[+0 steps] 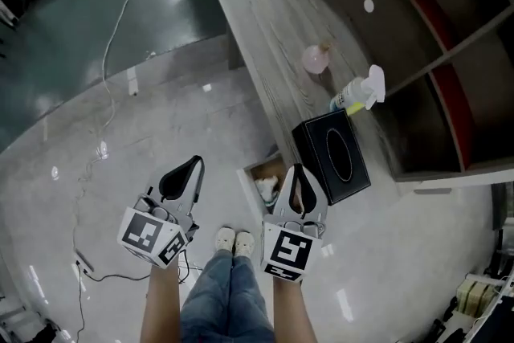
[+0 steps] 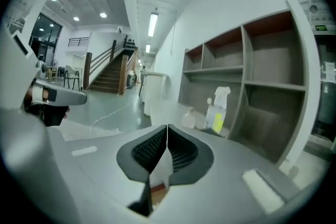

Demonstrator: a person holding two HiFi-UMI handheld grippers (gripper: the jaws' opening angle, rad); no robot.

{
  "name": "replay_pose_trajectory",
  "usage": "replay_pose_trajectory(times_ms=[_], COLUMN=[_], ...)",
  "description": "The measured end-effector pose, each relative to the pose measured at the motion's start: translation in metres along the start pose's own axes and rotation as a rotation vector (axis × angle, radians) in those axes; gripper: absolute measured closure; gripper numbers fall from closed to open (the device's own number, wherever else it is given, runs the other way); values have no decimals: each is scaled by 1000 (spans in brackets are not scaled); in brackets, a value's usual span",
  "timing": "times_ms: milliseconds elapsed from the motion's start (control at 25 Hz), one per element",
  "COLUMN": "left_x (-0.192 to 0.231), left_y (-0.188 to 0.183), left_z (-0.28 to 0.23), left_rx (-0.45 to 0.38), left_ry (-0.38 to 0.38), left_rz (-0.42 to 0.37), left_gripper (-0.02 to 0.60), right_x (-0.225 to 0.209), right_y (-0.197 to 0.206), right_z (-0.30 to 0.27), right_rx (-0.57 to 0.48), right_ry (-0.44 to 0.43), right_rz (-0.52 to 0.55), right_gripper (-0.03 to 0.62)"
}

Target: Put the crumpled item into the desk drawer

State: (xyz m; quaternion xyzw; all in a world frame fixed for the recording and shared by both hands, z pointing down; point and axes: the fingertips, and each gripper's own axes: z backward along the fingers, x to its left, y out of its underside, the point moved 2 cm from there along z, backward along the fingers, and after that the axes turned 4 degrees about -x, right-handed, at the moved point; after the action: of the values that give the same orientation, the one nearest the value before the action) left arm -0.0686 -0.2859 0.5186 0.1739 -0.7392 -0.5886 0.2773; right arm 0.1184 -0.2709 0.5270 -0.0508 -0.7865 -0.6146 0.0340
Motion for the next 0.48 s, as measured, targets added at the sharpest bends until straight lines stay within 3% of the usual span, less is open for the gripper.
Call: replay_pose_trajectory(times_ms=[240, 480], left_x=[-22, -46], left_y=[-116, -215], left_z=[-3, 9], left_rx=[-149, -284], left_ry=[30, 62], left_rz=[-97, -203], left_gripper=[581, 581], right_x=[-59, -101], right_y=[-131, -228], right_z=[20, 58], right_rx=[-214, -387], right_ry=[62, 112], right_rz=[-34, -66], right_gripper=[585, 585])
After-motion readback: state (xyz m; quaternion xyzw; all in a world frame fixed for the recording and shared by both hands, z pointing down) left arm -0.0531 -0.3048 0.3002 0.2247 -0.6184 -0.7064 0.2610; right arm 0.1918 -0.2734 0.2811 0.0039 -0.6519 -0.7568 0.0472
